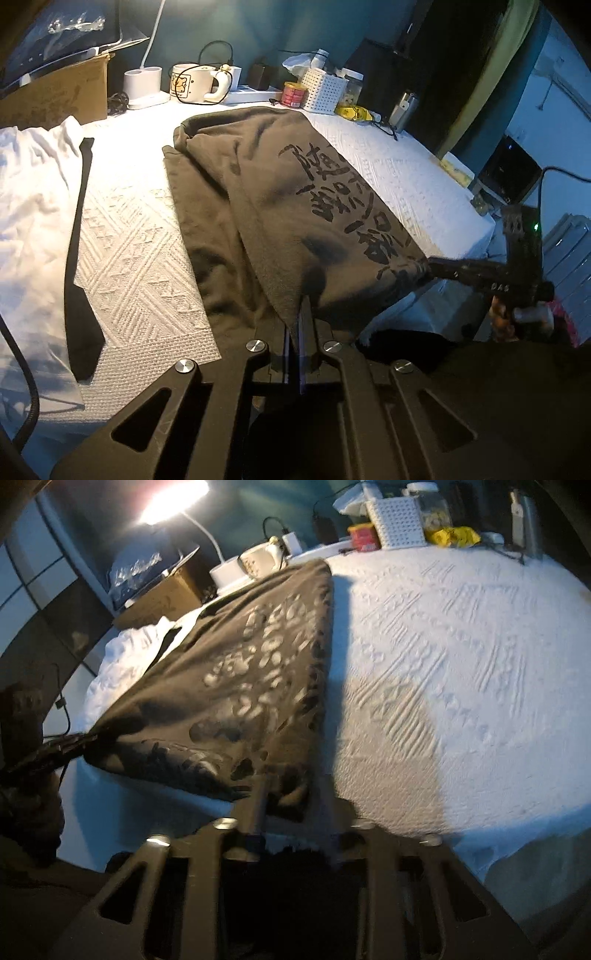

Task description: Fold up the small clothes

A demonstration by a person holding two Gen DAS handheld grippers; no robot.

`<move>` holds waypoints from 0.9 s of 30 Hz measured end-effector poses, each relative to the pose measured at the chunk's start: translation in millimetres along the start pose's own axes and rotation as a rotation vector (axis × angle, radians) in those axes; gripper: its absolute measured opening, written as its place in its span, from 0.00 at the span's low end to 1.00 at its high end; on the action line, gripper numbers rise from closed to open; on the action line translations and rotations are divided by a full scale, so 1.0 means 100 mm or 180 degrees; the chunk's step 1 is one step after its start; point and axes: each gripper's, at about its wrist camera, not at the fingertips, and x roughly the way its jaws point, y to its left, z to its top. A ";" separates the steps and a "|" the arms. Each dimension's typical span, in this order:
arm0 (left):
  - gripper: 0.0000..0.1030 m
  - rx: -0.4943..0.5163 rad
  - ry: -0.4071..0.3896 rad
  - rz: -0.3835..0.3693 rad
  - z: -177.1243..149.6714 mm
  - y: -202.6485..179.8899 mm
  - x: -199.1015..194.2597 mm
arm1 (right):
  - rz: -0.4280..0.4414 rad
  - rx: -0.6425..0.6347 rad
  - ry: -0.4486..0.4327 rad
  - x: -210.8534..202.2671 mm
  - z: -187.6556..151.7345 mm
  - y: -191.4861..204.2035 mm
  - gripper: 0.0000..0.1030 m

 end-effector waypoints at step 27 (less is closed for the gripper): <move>0.20 0.0250 0.0482 0.0427 -0.09 -0.03 0.18 | -0.0335 -0.0581 0.0183 -0.06 0.01 0.13 0.27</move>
